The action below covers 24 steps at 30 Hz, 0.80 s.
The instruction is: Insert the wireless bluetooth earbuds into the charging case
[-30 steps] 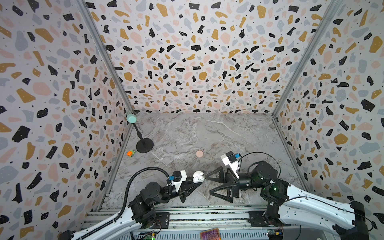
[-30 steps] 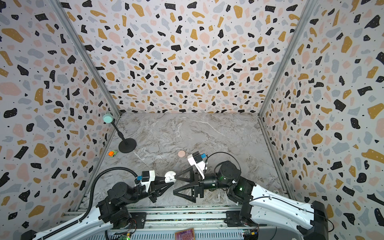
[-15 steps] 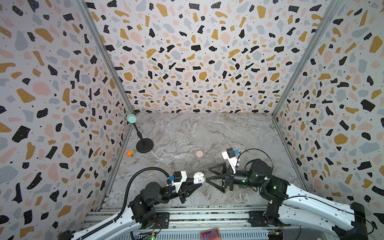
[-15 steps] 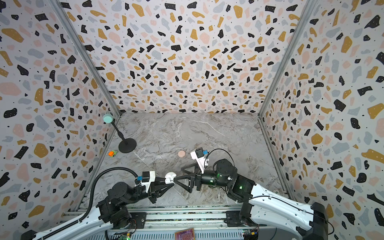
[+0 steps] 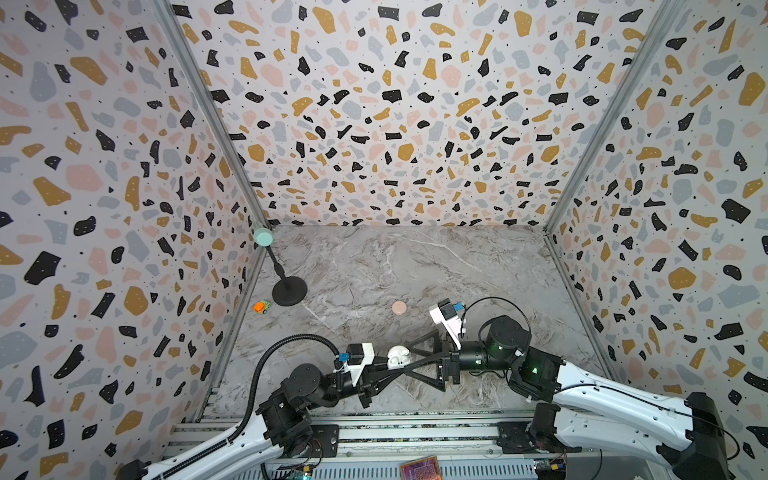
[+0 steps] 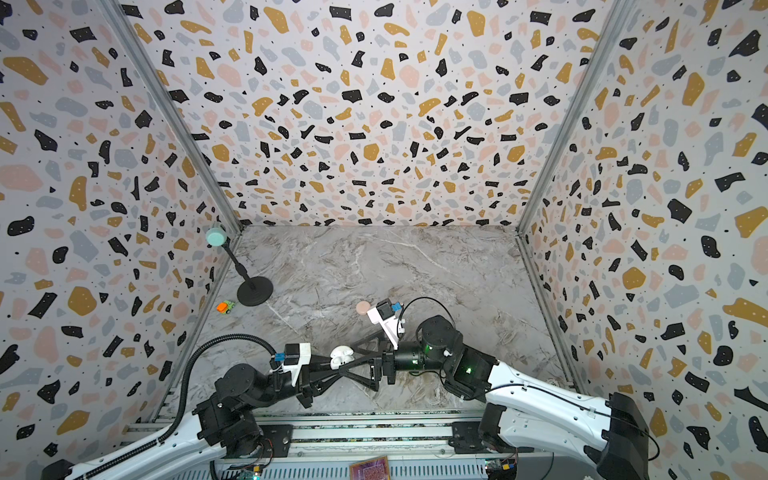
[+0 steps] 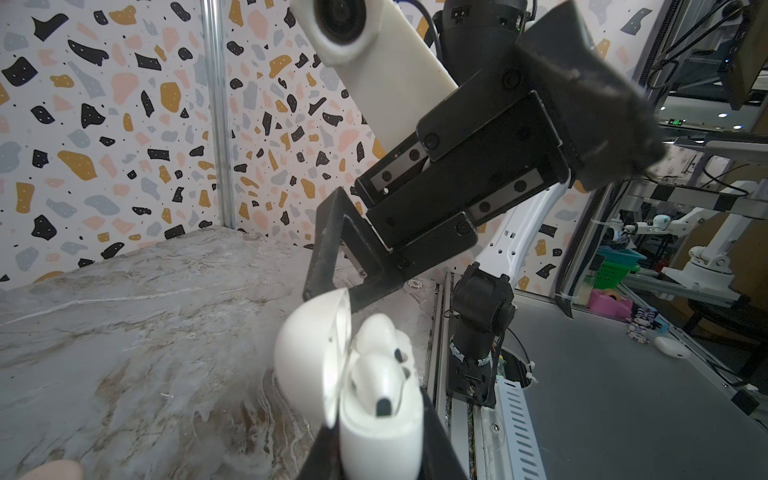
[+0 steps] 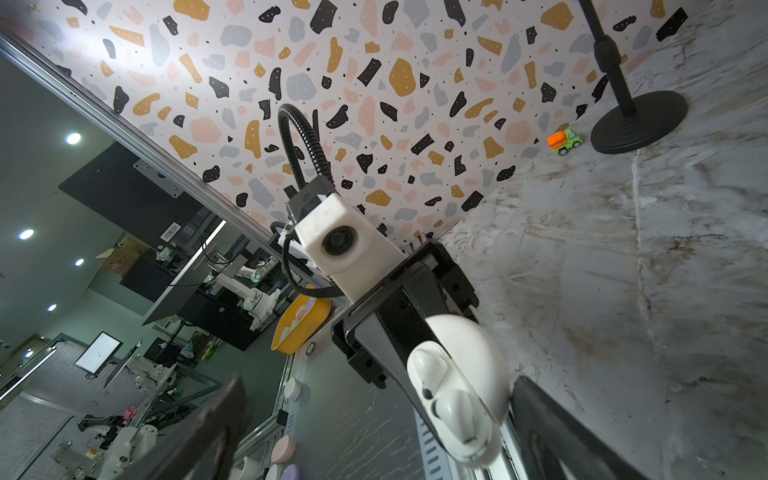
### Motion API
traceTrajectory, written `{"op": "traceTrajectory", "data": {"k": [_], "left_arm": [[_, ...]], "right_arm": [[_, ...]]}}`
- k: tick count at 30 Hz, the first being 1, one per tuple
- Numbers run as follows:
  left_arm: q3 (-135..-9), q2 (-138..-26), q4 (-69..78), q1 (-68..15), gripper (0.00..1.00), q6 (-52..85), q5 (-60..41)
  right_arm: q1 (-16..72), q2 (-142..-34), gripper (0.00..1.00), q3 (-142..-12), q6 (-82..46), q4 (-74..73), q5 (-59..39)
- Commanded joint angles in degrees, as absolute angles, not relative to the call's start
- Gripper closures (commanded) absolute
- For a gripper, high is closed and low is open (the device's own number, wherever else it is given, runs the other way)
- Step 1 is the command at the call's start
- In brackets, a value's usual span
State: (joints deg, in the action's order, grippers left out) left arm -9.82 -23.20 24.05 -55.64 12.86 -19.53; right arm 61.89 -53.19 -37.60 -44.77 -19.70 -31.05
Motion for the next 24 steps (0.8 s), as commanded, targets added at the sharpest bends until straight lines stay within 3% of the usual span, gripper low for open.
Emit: {"op": "traceTrajectory", "data": {"k": [1,12,24], "left_arm": [[-10.46,-23.19,26.28,-55.37,1.0,13.15,-19.51],[-10.63,-23.41,25.77,-55.39,1.0,13.14,-18.8],[-11.4,-23.66,25.82,-55.37,1.0,15.23,-16.13]], "right_arm": [[62.46,-52.23,0.01,-37.99,-45.15,-24.07,-35.61],[63.15,-48.82,0.02,-38.26,-43.41,-23.01,-35.91],[61.81,-35.73,0.0,-44.17,-40.4,4.66,1.96]]}}
